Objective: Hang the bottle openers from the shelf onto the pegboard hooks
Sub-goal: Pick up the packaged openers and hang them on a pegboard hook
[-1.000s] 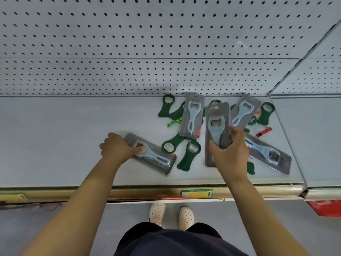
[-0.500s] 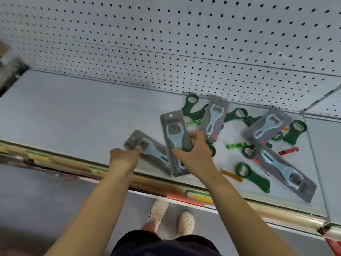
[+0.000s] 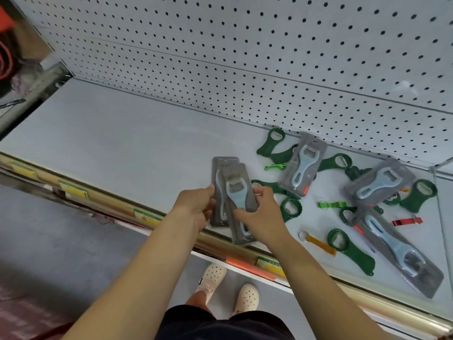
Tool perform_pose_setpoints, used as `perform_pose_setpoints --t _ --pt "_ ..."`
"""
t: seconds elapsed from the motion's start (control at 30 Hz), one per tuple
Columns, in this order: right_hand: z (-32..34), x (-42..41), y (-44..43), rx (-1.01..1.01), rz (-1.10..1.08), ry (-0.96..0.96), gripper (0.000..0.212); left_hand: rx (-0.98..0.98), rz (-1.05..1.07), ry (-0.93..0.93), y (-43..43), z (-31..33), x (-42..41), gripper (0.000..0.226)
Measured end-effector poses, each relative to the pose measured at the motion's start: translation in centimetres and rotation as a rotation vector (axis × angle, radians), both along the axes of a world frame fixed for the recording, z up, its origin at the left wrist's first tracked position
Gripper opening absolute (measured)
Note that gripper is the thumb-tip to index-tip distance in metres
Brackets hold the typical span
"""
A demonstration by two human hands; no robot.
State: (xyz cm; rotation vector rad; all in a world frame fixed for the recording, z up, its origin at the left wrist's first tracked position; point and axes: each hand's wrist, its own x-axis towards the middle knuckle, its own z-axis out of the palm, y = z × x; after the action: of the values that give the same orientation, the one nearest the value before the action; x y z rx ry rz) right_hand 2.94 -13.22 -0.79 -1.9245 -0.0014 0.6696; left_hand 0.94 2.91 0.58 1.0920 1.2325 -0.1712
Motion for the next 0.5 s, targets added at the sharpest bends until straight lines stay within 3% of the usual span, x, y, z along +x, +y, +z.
perform_pose_setpoints --t 0.17,0.37,0.5 --pt "0.1 0.0 -0.3 0.110 -0.092 0.124 0.057 0.134 -0.062 0.069 -0.9 -0.1 -0.7 0.034" --pt "0.7 -0.4 -0.1 0.307 -0.209 0.210 0.061 0.204 -0.151 0.010 -1.8 0.9 -1.8 0.024" --pt "0.4 -0.4 0.4 0.343 -0.237 0.232 0.065 0.140 -0.124 -0.044 -1.5 1.4 -1.9 0.027"
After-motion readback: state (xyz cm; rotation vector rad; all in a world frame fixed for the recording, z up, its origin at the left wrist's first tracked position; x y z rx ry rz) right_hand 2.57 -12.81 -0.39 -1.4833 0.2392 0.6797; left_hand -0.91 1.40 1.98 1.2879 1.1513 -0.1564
